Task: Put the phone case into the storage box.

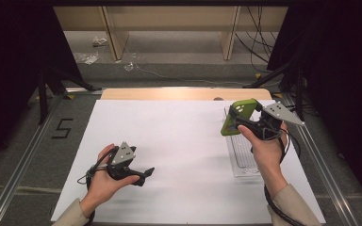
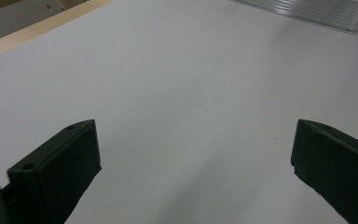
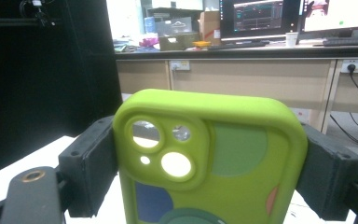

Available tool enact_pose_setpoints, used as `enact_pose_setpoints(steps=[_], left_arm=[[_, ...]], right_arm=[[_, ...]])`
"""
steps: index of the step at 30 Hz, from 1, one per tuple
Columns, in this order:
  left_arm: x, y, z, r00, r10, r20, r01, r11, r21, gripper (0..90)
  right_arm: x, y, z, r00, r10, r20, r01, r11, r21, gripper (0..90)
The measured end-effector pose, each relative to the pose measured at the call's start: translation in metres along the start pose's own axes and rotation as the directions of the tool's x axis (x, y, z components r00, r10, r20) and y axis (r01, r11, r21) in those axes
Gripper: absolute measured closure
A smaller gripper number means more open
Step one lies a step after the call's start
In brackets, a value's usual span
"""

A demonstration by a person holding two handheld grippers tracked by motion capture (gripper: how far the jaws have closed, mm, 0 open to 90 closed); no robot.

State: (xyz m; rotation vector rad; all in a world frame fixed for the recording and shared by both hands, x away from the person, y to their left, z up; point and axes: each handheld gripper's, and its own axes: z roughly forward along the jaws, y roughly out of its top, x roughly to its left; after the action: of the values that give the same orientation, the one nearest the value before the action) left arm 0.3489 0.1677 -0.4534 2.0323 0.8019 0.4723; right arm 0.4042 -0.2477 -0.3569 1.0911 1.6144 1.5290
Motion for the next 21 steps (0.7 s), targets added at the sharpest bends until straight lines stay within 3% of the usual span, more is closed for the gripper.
enact_pose_setpoints(steps=[21], left_arm=[[0.0000, 0.0002, -0.0003, 1.0000, -0.002, -0.001, 0.002, 1.0000, -0.001, 0.9]], right_arm=[[-0.0096, 0.0006, -0.0024, 0.9992, 0.003, 0.040, -0.003, 1.000, 0.003, 18.0]])
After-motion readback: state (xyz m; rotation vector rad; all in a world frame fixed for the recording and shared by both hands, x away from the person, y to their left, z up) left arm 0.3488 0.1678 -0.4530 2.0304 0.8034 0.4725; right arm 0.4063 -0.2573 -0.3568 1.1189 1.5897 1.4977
